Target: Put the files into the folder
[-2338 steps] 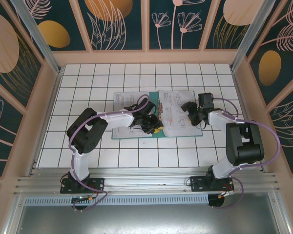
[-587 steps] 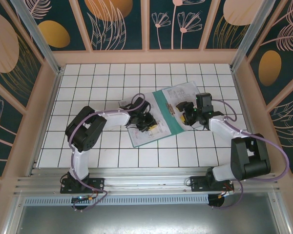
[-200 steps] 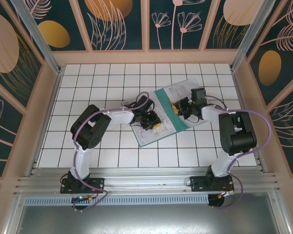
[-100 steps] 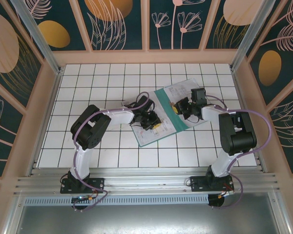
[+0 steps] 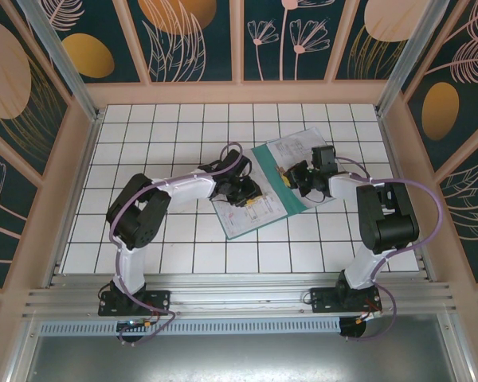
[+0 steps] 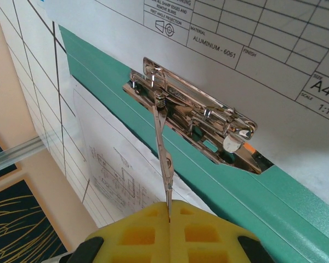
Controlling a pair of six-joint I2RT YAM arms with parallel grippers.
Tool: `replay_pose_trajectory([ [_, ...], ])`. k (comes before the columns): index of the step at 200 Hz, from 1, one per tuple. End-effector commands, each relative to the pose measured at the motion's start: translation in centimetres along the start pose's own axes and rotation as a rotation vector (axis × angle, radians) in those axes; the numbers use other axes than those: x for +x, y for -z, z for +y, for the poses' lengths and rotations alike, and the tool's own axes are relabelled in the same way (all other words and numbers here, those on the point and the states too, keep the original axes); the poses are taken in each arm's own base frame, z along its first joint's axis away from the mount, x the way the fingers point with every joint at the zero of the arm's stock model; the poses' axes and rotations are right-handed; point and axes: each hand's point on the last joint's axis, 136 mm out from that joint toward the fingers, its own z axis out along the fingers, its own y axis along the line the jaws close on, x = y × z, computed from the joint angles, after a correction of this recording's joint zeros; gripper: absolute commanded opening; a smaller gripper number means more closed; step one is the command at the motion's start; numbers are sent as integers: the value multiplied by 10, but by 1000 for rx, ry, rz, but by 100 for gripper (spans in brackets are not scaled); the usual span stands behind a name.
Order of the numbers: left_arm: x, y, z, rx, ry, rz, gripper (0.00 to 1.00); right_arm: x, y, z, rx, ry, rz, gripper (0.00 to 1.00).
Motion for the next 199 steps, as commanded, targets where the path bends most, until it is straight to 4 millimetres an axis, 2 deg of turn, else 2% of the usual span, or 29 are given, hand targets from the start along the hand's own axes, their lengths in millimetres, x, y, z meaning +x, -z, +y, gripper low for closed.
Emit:
replay_pose_trajectory([
  [1, 13, 2, 16, -33, -3, 45, 27, -1, -1, -20, 45, -16, -2, 0],
  [57, 26, -5, 47, -56, 64, 65, 23, -3, 0, -33, 68, -13, 0, 0],
  [95, 32, -3, 66, -96, 82, 64, 21, -8, -2, -54, 105, -17, 3, 0],
  [132, 31, -1, 71, -113, 80, 57, 21, -11, -4, -72, 146, -12, 0, 0],
  [199, 29, 1, 75, -120, 83, 49, 21, -16, -5, -84, 201, -1, -21, 0],
])
